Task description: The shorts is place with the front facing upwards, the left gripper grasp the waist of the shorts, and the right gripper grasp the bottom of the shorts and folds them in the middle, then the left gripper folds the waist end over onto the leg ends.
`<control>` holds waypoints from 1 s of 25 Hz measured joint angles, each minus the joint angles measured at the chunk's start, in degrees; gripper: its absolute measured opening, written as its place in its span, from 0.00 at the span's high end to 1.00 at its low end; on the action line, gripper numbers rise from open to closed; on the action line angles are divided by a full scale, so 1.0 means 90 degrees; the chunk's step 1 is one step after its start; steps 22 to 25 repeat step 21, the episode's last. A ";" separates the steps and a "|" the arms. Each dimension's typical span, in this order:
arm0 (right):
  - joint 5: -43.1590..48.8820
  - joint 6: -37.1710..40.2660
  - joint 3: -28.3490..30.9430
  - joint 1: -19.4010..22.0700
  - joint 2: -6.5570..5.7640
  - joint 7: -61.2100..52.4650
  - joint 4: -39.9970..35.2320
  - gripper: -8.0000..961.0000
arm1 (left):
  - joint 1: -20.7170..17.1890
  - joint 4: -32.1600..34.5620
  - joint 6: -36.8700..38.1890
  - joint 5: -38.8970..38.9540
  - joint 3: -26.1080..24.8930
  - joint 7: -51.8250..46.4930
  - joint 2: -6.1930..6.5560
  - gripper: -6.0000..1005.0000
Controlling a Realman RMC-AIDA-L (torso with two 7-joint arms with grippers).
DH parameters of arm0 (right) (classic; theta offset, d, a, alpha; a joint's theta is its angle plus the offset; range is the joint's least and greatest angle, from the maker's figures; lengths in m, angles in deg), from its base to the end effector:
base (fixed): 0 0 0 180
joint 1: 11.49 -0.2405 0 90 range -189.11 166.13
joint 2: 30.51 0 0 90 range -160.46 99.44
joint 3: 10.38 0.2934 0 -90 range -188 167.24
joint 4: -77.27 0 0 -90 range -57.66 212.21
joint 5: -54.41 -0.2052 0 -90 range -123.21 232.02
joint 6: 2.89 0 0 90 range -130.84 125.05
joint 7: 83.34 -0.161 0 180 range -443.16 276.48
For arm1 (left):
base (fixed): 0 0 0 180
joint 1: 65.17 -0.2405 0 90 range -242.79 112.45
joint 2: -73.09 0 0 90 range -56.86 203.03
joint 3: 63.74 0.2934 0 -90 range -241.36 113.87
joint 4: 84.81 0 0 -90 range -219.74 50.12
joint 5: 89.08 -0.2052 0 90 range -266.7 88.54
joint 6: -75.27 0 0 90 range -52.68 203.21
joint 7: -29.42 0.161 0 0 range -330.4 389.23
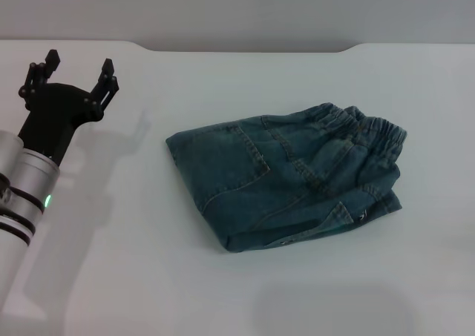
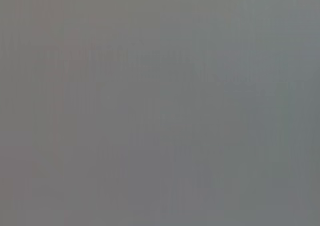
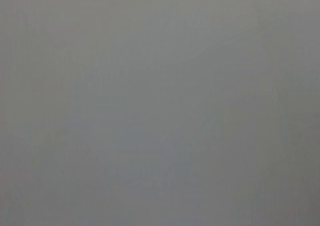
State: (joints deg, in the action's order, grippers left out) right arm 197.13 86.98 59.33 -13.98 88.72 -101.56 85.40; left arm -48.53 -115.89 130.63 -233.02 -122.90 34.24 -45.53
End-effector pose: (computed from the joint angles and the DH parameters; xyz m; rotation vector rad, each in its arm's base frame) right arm 0.4279 0.1988 0.0393 -1.1604 0.5695 0.7748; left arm -0.3155 0.3554 -0.0467 -1.6453 -0.4587 -0.6751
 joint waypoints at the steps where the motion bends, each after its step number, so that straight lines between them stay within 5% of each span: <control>1: 0.0001 0.0002 -0.0021 -0.0015 0.0001 0.0021 -0.0020 0.39 | 0.0000 0.0001 -0.0006 0.0000 0.0011 -0.0037 0.0000 0.16; 4: 0.0004 0.0029 -0.0079 -0.0038 0.0003 0.0154 -0.0048 0.32 | 0.0002 0.0030 -0.0012 0.0000 0.0051 -0.0200 0.0000 0.16; 25: 0.0012 0.0069 -0.0323 -0.0096 0.0003 0.0238 -0.0054 0.32 | -0.0006 0.0133 -0.0011 -0.0013 0.0155 -0.0543 0.0005 0.16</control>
